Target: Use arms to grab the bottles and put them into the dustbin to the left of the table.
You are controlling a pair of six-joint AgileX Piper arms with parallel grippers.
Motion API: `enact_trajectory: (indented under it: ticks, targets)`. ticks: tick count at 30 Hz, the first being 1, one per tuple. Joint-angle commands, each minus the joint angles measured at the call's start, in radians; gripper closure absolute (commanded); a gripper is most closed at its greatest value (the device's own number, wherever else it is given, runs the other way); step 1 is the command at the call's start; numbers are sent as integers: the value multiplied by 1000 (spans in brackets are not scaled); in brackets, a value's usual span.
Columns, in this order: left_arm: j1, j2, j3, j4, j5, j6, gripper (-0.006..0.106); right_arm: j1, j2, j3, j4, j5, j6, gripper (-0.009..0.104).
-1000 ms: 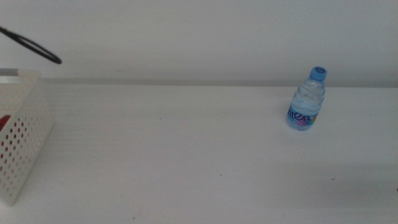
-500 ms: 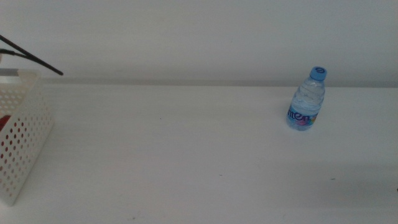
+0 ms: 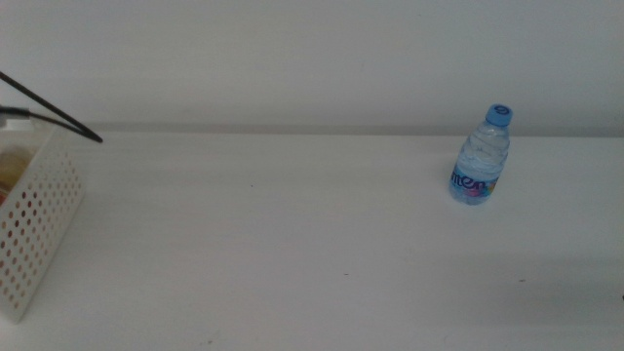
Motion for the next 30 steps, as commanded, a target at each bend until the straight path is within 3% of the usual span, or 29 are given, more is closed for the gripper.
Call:
enact_trajectory:
  ticks: [1, 7, 10, 13, 20, 23, 30]
  targets:
    - [-10, -24, -37, 43, 87, -64, 10, -6, -39, 43, -6, -7, -7, 2]
    - [-94, -172, -109, 151, 83, -188, 7, -6, -39, 43, -6, -7, -7, 2]
    - [-154, -271, -113, 154, 85, -235, 7, -6, -39, 43, -6, -7, -7, 2]
    - [-212, -371, -113, 90, 85, -230, 7, -6, -39, 43, -6, -7, -7, 2]
    - [-397, -662, -33, -181, 48, -92, 7, -6, -39, 43, -6, -7, -7, 2]
    - [-550, -800, 45, -185, 12, -52, 7, -6, -39, 43, -6, -7, -7, 2]
    - [-823, -1081, 339, -184, -53, -165, 7, -6, -39, 43, -6, -7, -7, 2]
